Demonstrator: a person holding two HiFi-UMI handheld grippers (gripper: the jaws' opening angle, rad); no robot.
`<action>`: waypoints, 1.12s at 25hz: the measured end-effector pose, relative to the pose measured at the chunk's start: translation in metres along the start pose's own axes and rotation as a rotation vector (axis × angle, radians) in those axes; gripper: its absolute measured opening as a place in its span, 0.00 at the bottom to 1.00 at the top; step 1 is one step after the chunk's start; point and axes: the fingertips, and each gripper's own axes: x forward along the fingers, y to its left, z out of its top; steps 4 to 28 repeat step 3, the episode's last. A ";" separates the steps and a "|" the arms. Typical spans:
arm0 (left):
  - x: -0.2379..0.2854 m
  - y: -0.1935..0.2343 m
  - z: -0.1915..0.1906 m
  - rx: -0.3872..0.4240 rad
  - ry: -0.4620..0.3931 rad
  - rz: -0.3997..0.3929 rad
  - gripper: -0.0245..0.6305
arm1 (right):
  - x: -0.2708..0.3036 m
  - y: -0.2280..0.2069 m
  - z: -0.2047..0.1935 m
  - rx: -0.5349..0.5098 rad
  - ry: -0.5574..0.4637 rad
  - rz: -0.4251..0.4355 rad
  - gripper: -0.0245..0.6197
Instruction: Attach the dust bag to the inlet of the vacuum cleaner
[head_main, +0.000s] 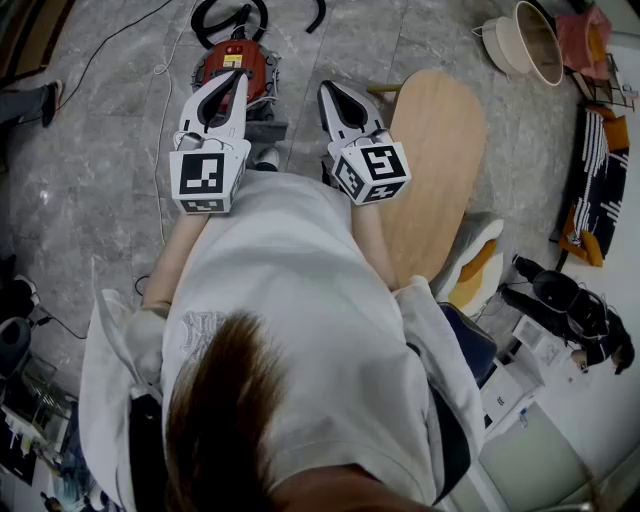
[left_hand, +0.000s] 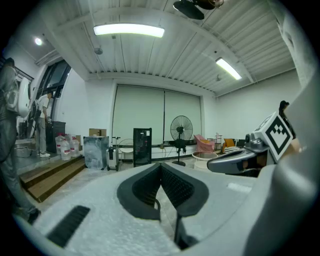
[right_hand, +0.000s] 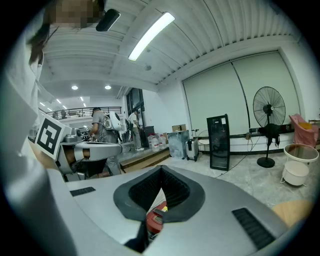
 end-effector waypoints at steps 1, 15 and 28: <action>0.000 0.000 0.000 -0.001 0.000 0.001 0.06 | -0.001 0.000 0.000 -0.001 -0.001 -0.001 0.04; 0.000 0.000 0.001 -0.001 0.001 0.003 0.06 | -0.002 -0.002 0.001 -0.004 -0.002 -0.004 0.04; 0.000 0.000 0.001 -0.001 0.001 0.003 0.06 | -0.002 -0.002 0.001 -0.004 -0.002 -0.004 0.04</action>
